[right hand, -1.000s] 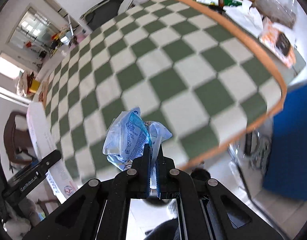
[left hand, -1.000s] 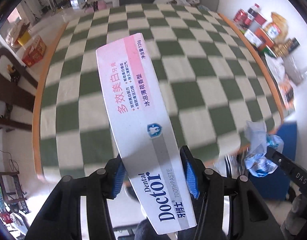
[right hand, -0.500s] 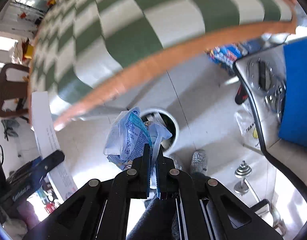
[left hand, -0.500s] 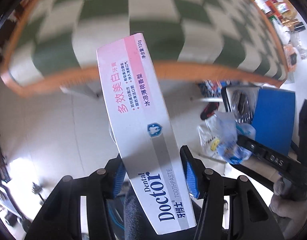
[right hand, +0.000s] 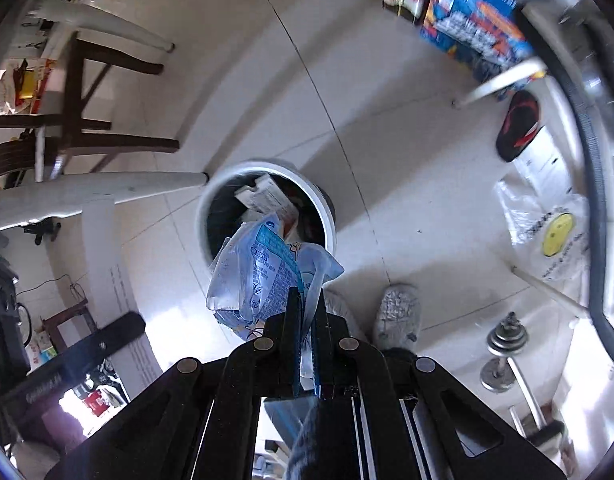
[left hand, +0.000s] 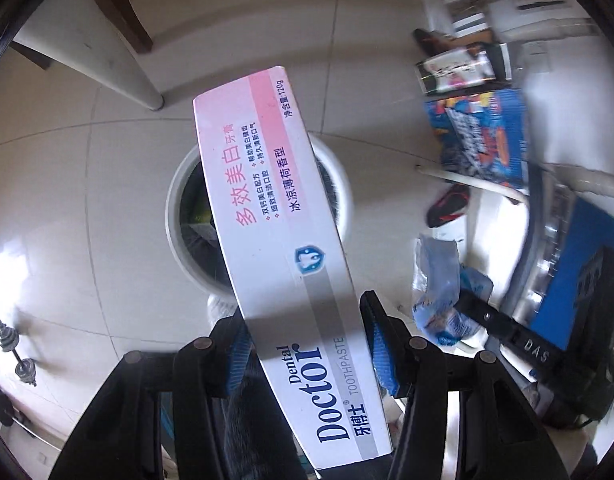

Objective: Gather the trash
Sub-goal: 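Carry the wrapper and toothpaste box to the bin and release both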

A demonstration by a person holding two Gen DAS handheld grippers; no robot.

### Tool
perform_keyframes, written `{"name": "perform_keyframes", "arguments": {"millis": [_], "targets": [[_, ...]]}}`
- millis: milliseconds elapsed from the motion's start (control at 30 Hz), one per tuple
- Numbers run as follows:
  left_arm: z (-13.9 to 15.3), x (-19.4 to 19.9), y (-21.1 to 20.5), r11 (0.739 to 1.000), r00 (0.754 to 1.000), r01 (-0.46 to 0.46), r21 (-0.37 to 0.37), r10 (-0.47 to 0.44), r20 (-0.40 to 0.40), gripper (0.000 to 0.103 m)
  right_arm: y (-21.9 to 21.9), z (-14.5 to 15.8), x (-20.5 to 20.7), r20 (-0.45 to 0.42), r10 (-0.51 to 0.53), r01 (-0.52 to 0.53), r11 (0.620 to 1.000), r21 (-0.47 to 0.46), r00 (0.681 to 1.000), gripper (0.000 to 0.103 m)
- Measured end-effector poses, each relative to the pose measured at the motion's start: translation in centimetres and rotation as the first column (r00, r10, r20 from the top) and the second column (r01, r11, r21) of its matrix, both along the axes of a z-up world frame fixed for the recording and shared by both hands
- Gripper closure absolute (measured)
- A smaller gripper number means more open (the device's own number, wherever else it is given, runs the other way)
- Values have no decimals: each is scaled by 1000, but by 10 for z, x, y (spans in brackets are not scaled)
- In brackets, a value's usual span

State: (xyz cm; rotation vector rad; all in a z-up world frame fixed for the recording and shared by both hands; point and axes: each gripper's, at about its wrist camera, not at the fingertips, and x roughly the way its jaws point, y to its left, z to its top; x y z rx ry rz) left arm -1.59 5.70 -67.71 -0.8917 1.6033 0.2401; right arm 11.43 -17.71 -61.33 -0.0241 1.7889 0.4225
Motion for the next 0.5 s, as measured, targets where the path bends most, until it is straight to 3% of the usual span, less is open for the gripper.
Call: {"name": "perform_keyframes", "arguments": {"millis": [100,233,300,367,433,467,500], "targets": [[-39,6,4,1000,1000,16,-20,-16,-23,54,5,-58,0,-33,-12,12,1000,-1,999,99],[-66,10,11,999,998,39,-7,-39,-39,52,21,-100,-1,-41,-17,18,1000,15,999,99],[-70,8,15,999,998,45,25,-44,-38,25,33,-116,-1,-48,-4,5,1000,25,999,98],[-71,2,20,998,999,41,54,-39,-30,19,42,-128,-1,-55,-13,14,1000,21,998,92],[-71,-7,26,995,999,43,91,-40,-32,16,48,-142,-2,-70,-11,12,1000,12,998,67],[-71,-15,31,994,999,39,106,-36,-35,2,50,-144,-3,-66,-13,13,1000,12,998,60],[-69,-19,33,991,999,41,124,-38,-30,0,53,-145,-5,-57,-4,4,1000,3,998,48]]}}
